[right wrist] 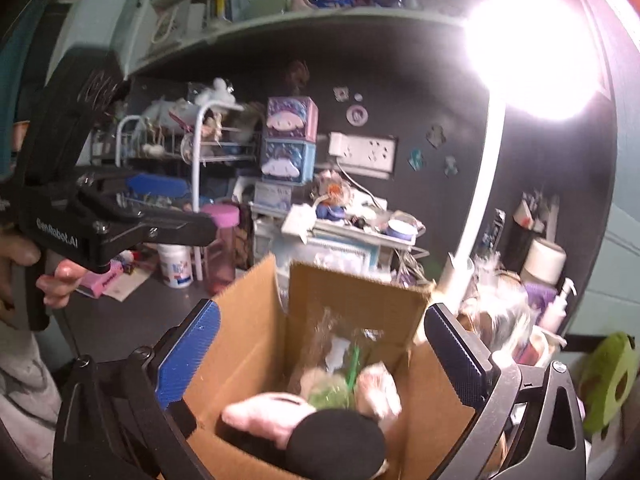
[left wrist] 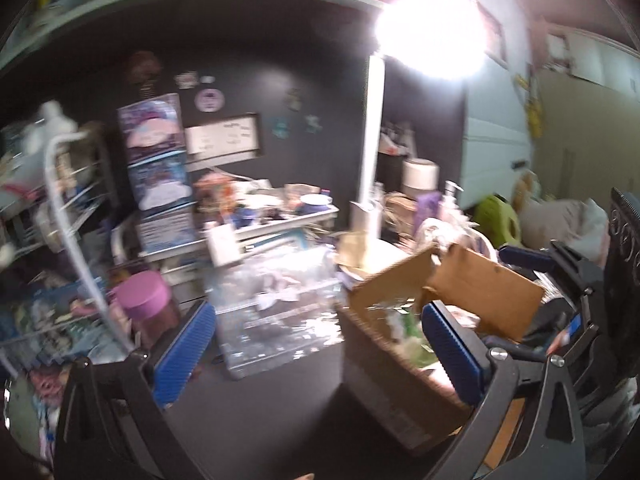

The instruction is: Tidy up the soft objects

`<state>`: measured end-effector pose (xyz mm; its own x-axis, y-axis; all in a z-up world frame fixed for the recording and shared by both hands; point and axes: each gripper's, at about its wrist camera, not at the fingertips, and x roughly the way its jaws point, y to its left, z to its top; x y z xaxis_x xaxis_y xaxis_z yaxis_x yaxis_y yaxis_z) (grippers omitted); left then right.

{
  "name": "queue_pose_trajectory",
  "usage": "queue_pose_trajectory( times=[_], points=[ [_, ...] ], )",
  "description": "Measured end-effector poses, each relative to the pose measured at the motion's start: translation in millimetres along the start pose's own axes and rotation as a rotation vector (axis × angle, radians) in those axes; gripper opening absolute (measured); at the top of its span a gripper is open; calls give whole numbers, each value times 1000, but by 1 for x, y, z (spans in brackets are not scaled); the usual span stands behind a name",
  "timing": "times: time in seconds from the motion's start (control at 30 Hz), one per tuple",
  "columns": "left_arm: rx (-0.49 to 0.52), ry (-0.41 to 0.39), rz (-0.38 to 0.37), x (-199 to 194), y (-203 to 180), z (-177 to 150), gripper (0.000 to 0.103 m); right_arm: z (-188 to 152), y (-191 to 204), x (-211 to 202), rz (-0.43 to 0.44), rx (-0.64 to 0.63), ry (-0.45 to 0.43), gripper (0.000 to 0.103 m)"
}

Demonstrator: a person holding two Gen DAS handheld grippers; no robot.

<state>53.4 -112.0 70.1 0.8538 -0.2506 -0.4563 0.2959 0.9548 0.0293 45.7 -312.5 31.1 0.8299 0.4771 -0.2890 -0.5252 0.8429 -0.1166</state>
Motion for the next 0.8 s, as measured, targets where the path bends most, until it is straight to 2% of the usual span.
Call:
queue_pose_trajectory(
  times=[0.2, 0.3, 0.8],
  points=[
    [-107, -35, 123, -15, 29, -18, 102, 1, 0, -1, 51, 5, -49, 103],
    [-135, -34, 153, -20, 38, -26, 102, -2, -1, 1, 79, 31, -58, 103],
    [-140, -19, 188, -22, 39, -38, 102, -5, 1, -5, 79, 56, -68, 103]
  ],
)
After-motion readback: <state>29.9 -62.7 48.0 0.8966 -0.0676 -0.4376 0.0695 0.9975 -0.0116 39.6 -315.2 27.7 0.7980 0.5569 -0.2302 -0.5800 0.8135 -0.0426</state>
